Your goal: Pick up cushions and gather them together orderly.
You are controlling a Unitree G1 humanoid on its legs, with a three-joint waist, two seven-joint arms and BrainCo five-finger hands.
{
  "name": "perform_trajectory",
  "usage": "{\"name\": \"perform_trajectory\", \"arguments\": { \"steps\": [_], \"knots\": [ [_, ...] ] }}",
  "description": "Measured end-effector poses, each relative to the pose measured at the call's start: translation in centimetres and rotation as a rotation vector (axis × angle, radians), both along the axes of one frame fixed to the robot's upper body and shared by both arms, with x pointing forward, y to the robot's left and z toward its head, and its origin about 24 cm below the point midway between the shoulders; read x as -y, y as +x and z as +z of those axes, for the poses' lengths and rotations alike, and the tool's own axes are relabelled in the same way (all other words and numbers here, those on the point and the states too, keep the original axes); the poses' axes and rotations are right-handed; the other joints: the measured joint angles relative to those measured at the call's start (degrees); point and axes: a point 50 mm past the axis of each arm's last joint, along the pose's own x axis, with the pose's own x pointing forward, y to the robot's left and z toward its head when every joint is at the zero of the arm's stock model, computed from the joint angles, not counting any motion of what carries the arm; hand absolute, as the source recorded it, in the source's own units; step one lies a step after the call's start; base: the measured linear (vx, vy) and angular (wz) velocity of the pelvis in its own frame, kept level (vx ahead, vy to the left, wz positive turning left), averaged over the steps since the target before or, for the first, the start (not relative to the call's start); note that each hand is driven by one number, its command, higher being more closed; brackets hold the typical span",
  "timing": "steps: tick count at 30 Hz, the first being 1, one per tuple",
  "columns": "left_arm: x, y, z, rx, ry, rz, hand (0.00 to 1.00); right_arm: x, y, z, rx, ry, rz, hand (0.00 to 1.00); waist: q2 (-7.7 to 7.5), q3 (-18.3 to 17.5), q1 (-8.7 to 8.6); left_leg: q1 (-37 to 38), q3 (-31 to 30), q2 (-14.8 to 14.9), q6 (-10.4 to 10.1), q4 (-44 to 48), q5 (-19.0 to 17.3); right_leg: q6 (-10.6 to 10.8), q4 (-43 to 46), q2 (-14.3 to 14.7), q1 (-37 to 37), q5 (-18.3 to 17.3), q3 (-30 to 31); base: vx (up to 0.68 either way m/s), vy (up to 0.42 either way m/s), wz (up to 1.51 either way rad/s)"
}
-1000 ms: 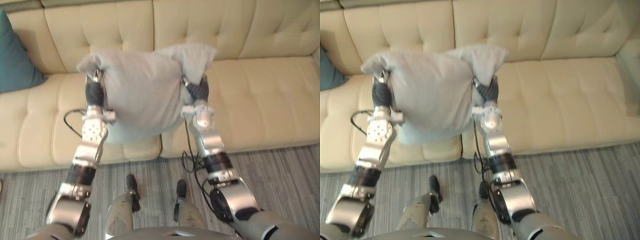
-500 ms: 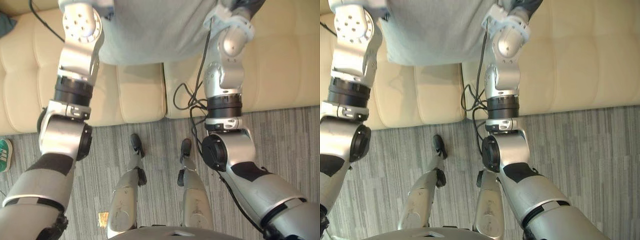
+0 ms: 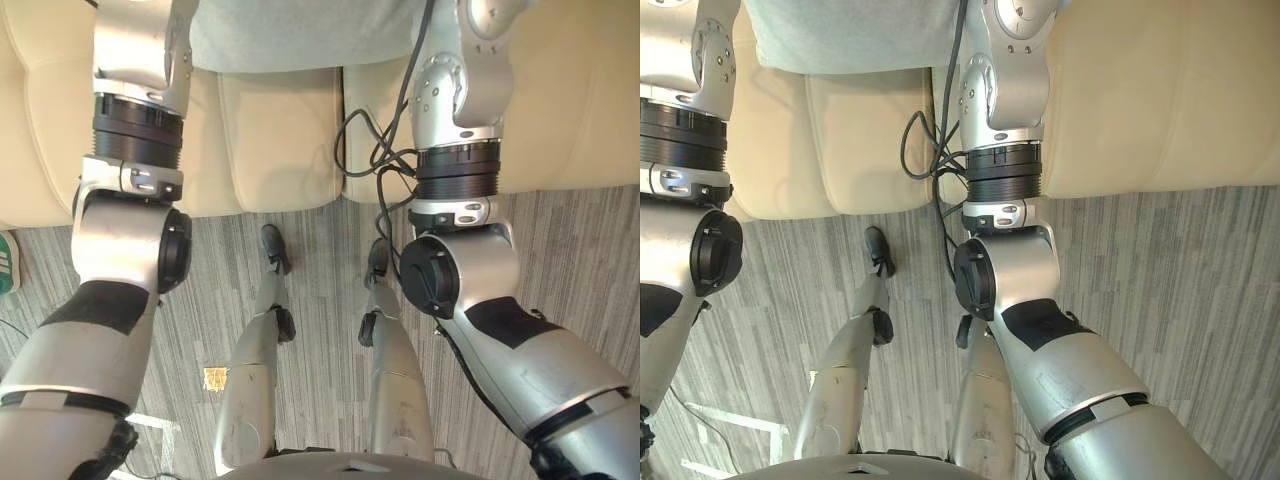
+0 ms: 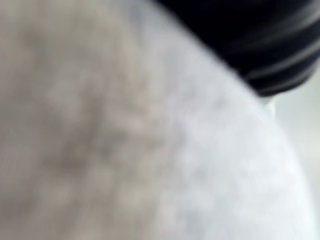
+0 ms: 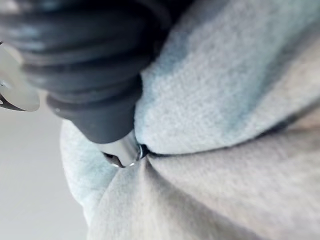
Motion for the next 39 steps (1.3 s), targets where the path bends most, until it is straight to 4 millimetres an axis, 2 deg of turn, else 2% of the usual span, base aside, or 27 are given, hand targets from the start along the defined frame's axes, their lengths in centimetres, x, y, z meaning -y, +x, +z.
{"name": "perform_trajectory", "arguments": {
  "steps": [4,7,12,16,20,21,23,28,30,32,36,37,38,39],
  "knots": [
    [-1.7,-0.1,0.0,-0.003,-0.098,0.013,0.0,-0.5,-0.9,1.5,0.058,0.005,0.018,0.0,-0.03,0.04,0.23,-2.45,0.1,0.39,-0.21,0.01,0.15,-0.01,-0.03,0.34,-2.59,0.01,0.05,0.03,0.058,-0.02],
    [-2.6,0.2,-0.3,-0.022,-0.146,0.016,0.0,-0.4,-1.1,1.6,0.074,0.006,0.017,0.0,-0.01,0.07,0.56,-2.73,0.18,0.52,-0.22,0.01,0.15,-0.01,-0.09,0.45,-2.81,0.0,0.15,0.03,0.06,0.0],
    [-3.0,0.3,-0.4,-0.028,-0.119,0.022,0.0,0.1,-1.1,0.8,0.076,0.008,0.002,0.0,-0.02,0.07,0.52,-2.73,0.34,0.52,-0.23,0.01,0.13,-0.03,-0.08,0.44,-2.81,-0.01,0.26,0.01,0.008,0.0],
    [-5.1,0.3,-0.8,-0.041,-0.08,0.074,0.0,1.1,-0.5,-0.1,0.05,0.002,-0.018,0.0,-0.02,0.07,-0.11,-2.73,0.78,0.56,-0.23,0.1,0.13,-0.15,0.42,0.43,-3.22,-0.09,0.47,-0.01,0.018,-0.04],
    [-7.7,-0.2,-1.0,-0.042,-0.083,0.124,0.0,3.9,-0.2,-0.7,0.035,0.014,-0.075,0.0,-0.02,0.07,-0.27,-2.57,1.12,0.89,-0.24,1.07,0.12,-0.31,1.13,0.5,-3.14,-0.19,0.56,-0.03,0.001,-0.02],
    [-9.2,-0.5,-1.3,-0.047,-0.072,0.175,0.0,5.1,-0.3,-0.7,0.039,0.012,-0.097,0.0,-0.02,0.07,-0.34,-2.22,1.32,1.02,-0.24,1.07,0.12,-0.32,1.38,0.62,-3.09,-0.19,0.74,-0.05,-0.006,-0.08],
    [-10.5,-0.7,-1.6,-0.055,-0.071,0.205,0.0,6.3,-0.5,-0.6,0.05,0.012,-0.115,0.0,-0.03,0.07,-0.4,-2.03,1.37,1.15,-0.24,1.07,0.12,-0.5,1.39,0.76,-3.01,-0.06,0.79,-0.05,-0.007,-0.08],
    [-14.4,-1.1,-4.0,-0.125,-0.051,0.303,0.0,11.1,-1.3,-1.0,0.057,-0.038,-0.212,0.0,-0.03,0.06,-0.6,-1.64,1.17,1.77,-0.59,1.09,0.39,-1.19,1.32,1.47,-2.47,0.46,0.56,-0.06,-0.011,-0.02],
    [-15.3,-1.2,-4.9,-0.147,-0.06,0.313,0.0,12.4,-1.6,-1.2,0.058,-0.053,-0.233,0.0,-0.03,0.06,-0.54,-1.52,1.1,1.91,-0.69,1.1,0.54,-1.37,1.32,1.61,-2.31,0.6,0.46,-0.05,-0.012,-0.01],
    [-16.6,-1.2,-6.9,-0.179,-0.096,0.316,0.0,13.2,-1.5,-2.1,0.036,-0.088,-0.247,0.0,-0.03,0.06,-0.91,-0.9,1.11,1.98,-0.56,1.06,0.66,-1.41,1.24,1.73,-1.7,0.63,0.55,-0.04,-0.016,-0.02],
    [-18.6,-2.9,-12.9,-0.21,-0.178,0.315,0.0,13.9,-2.7,-6.8,-0.009,-0.182,-0.283,0.0,-0.08,0.03,-1.18,0.78,1.06,2.28,-0.57,0.82,0.63,-1.59,0.63,2.45,0.27,0.5,0.47,-0.01,-0.031,-0.03],
    [-19.0,-3.5,-15.3,-0.227,-0.212,0.318,0.0,14.1,-3.2,-8.4,-0.037,-0.222,-0.301,0.0,-0.08,0.03,-1.15,1.56,1.02,2.37,-0.57,0.59,0.63,-1.71,0.6,2.55,0.94,0.36,0.42,0.0,-0.054,-0.02],
    [-19.4,-4.0,-18.7,-0.285,-0.25,0.328,0.0,14.2,-3.6,-10.4,-0.083,-0.273,-0.322,0.0,-0.08,0.03,-1.25,2.95,0.94,2.49,-0.57,0.2,0.63,-1.81,0.54,2.7,2.18,0.12,0.35,0.0,-0.054,-0.01],
    [-19.2,-4.4,-20.5,-0.312,-0.278,0.322,0.0,14.2,-3.9,-11.5,-0.109,-0.301,-0.33,0.0,-0.08,0.03,-1.33,3.8,0.68,2.49,-0.63,-0.06,0.59,-1.95,0.57,2.73,3.04,-0.22,0.26,0.0,-0.061,0.02]
  ]
}}
